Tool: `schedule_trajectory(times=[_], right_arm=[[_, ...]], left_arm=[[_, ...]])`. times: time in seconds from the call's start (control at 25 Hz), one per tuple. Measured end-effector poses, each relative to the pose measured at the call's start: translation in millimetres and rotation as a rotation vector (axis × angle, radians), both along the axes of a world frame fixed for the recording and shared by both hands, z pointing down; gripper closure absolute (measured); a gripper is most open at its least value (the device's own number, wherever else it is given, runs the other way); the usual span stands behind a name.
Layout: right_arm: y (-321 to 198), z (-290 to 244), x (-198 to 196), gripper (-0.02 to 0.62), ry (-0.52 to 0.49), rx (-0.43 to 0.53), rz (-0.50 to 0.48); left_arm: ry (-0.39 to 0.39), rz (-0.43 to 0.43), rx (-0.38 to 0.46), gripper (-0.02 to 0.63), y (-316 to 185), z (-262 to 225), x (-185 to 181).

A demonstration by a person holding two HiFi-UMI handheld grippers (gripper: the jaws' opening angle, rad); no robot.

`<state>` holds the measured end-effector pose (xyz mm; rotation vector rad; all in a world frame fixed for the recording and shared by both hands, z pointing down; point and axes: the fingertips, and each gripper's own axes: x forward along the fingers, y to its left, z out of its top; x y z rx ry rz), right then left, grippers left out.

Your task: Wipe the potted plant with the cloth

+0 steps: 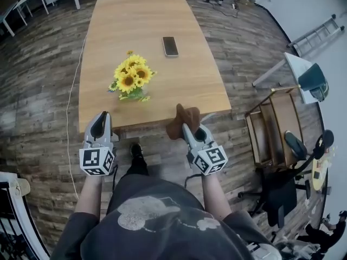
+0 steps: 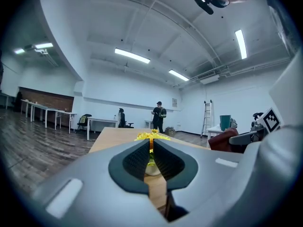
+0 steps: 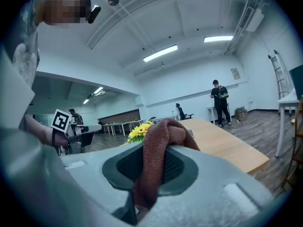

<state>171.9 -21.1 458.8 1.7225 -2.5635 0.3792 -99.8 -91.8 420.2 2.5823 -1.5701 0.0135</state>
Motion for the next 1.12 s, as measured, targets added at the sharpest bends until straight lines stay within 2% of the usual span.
schedule_trajectory(times=[0.08,0.28,0.36,0.52,0.76,0.92,1.12], right_arm=[[23.4,-2.1,-3.8,0.541,-0.009,0.008,-0.018],[74.4,1.7,-12.2,0.540,-0.020,0.000,-0.058],[89.5,3.4,-18.3,0.540,-0.021,-0.006,-0.076],[111.0,2.4,-32.4,0.540,-0.010,0.000,-0.117],[129.4,4.0,-42.7,0.540,-0.012,-0.005,-0.140],[130.5,10.0,-43.5,0.540,0.034,-0.024,-0.131],[133.3,5.5,-49.4,0.540,0.049,-0.021,-0.112]], left_arm=[[0.010,-0.001,0.009,0.588,25.0,-6.6,5.0],[0.040,0.005,0.015,0.588,88.7,-18.1,16.5],[0.075,0.033,0.013,0.588,114.5,-25.2,18.8],[0.114,0.046,0.006,0.588,155.6,-42.8,13.8],[0.094,0.044,-0.012,0.588,180.6,-43.6,10.8],[0.148,0.128,-0.013,0.588,188.6,-54.1,26.4],[0.124,0.163,-0.032,0.588,192.5,-45.3,31.6]])
